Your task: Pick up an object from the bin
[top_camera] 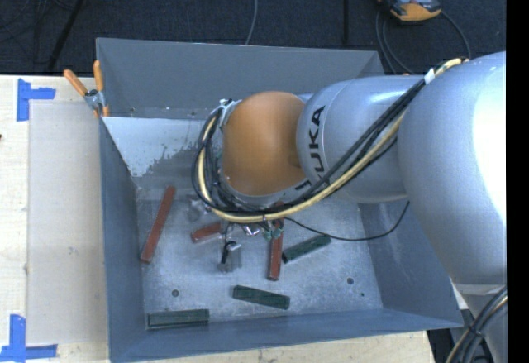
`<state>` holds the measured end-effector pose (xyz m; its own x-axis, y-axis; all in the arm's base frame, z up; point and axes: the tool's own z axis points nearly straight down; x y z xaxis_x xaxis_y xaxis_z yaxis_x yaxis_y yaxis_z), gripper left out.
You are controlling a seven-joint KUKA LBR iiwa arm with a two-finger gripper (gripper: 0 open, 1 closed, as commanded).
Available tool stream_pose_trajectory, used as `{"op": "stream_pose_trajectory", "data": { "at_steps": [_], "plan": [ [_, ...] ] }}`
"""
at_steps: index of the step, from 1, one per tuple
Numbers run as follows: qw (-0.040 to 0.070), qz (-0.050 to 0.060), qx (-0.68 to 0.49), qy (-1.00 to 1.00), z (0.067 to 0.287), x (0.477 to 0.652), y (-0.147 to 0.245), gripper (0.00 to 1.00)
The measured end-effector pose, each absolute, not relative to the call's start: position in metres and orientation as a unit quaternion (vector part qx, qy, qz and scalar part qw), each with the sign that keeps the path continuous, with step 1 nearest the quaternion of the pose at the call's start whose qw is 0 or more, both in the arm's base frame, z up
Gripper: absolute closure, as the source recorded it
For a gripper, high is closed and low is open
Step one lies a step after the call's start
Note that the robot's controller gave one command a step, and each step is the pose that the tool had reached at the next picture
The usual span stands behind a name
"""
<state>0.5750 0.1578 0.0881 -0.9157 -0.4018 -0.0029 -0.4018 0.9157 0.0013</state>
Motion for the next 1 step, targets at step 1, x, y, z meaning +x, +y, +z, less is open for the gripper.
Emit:
{"op": "stream_pose_trajectory", "data": {
  "at_steps": [1],
  "plan": [
    [0.0, -0.001, -0.271, 0.962, 0.078, 0.5507, 0.1572, 0.0]
  ]
}}
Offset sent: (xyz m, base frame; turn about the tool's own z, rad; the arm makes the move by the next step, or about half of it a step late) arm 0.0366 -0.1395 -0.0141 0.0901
